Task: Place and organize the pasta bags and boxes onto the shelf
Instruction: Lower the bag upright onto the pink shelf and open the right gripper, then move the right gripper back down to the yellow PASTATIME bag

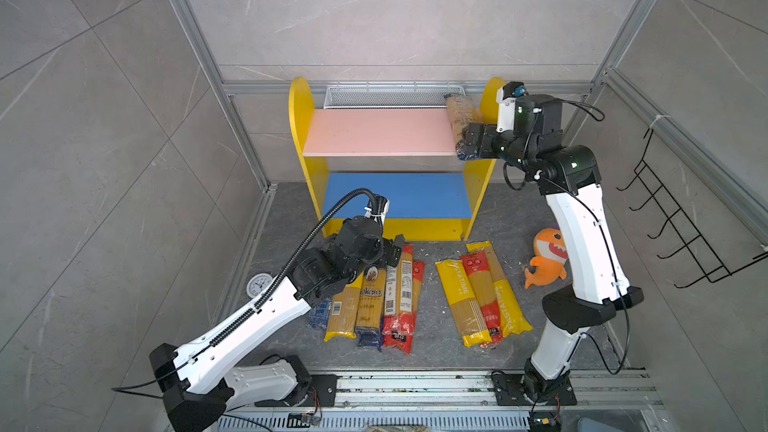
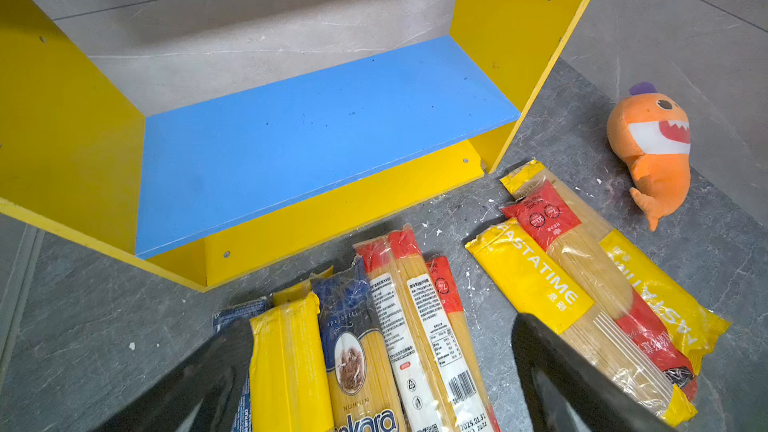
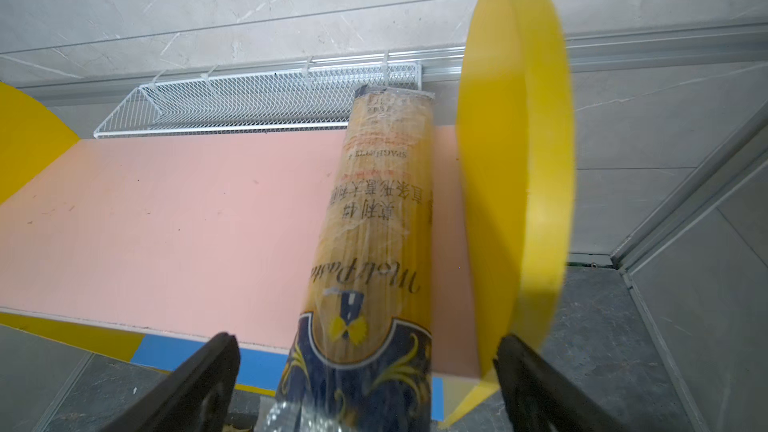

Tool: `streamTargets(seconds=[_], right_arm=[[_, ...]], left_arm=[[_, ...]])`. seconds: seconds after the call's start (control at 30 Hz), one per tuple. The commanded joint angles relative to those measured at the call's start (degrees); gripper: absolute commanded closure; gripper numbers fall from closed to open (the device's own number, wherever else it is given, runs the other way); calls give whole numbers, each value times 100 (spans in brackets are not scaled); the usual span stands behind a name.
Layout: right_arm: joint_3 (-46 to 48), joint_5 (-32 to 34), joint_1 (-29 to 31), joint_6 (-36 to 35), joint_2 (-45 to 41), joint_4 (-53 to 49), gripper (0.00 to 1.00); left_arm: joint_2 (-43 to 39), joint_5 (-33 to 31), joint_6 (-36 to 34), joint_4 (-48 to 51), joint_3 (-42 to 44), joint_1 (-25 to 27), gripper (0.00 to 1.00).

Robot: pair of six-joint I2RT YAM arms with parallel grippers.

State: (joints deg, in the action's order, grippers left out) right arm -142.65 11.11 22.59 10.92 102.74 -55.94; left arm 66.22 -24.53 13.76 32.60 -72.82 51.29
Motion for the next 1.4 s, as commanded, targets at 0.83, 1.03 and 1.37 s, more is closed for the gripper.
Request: streamTargets(seconds=[0.83, 1.03, 1.37], right_arm=[[9081, 481, 2000, 2617, -4925, 773, 0], [9877, 435, 2258, 3063, -4929, 939, 0], [10984, 214, 2772, 3814, -4551, 1832, 1]], left_arm=[[-1528, 271, 1674, -260, 2433, 58, 3], [-1572, 429, 2016, -649, 2965, 186, 3], [-1377, 344, 2154, -988, 3305, 444, 3]])
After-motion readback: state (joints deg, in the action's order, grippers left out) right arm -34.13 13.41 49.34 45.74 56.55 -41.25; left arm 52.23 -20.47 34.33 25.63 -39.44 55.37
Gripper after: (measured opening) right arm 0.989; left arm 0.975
